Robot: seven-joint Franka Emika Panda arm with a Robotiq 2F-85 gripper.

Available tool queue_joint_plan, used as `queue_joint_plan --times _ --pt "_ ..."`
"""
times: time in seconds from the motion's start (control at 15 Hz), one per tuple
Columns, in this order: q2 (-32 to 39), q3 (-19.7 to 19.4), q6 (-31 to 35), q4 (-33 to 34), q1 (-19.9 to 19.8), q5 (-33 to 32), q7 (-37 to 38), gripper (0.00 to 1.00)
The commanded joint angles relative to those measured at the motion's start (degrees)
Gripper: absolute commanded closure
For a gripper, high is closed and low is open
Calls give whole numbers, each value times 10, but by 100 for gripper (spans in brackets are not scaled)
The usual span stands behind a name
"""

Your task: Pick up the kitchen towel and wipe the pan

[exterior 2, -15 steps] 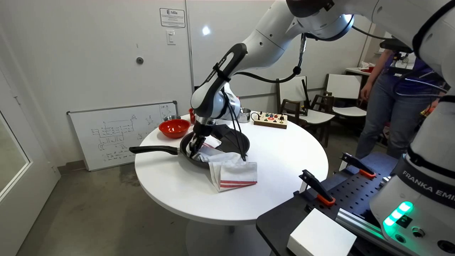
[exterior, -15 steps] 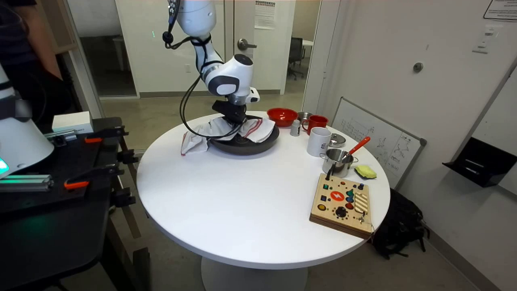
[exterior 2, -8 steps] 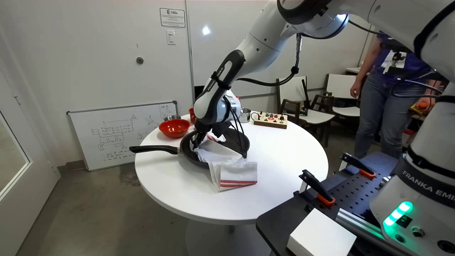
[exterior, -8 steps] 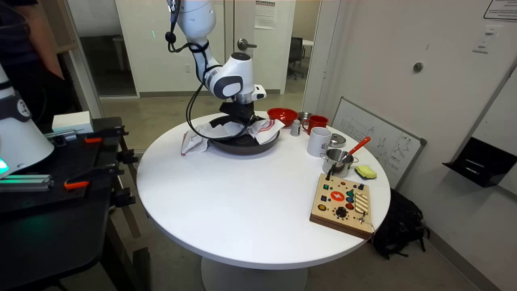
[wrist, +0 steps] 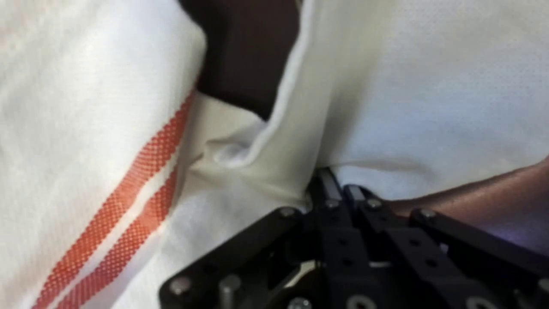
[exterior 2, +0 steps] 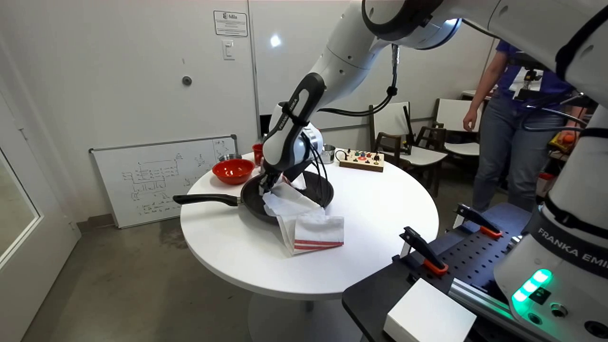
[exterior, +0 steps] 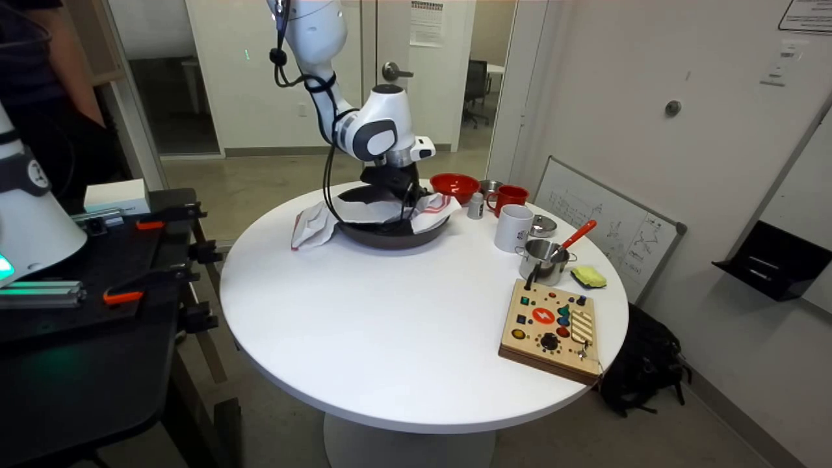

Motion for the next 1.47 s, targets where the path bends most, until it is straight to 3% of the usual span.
queue_joint_plan --times 0.0,0.4,1.4 --pt "26 -61 -13 22 39 -12 68 97" --pt "20 -119 -46 20 81 -10 140 97" --pt "-14 -168 -158 -10 83 -5 288 96"
